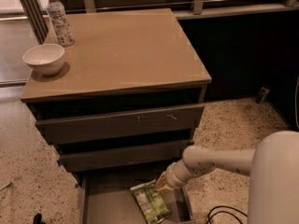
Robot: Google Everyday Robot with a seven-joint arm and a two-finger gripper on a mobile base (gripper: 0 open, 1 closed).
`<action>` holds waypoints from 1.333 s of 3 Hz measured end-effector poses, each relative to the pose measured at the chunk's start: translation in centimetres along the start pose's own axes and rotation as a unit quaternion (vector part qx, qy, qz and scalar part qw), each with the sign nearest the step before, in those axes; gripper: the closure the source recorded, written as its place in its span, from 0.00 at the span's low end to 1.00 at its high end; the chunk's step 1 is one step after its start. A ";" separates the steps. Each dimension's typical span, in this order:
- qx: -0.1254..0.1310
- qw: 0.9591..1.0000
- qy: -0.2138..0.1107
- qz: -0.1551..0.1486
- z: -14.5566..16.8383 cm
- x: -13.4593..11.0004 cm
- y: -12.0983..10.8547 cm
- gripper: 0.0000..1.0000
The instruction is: Pick green jalapeno chip bag from bottom drawer and place on counter
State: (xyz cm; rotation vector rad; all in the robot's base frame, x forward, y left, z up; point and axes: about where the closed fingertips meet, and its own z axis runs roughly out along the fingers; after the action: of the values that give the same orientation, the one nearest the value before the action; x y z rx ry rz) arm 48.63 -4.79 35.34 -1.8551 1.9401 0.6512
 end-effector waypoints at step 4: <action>-0.036 0.999 -0.008 -0.034 12.4 6.6 1.1 0.83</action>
Offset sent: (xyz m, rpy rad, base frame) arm -0.0180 0.0059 -0.1487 -0.0087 -0.0076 0.1059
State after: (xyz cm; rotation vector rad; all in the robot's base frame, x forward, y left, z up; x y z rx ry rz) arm 46.57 -3.17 21.51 -1.9438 1.8581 0.7199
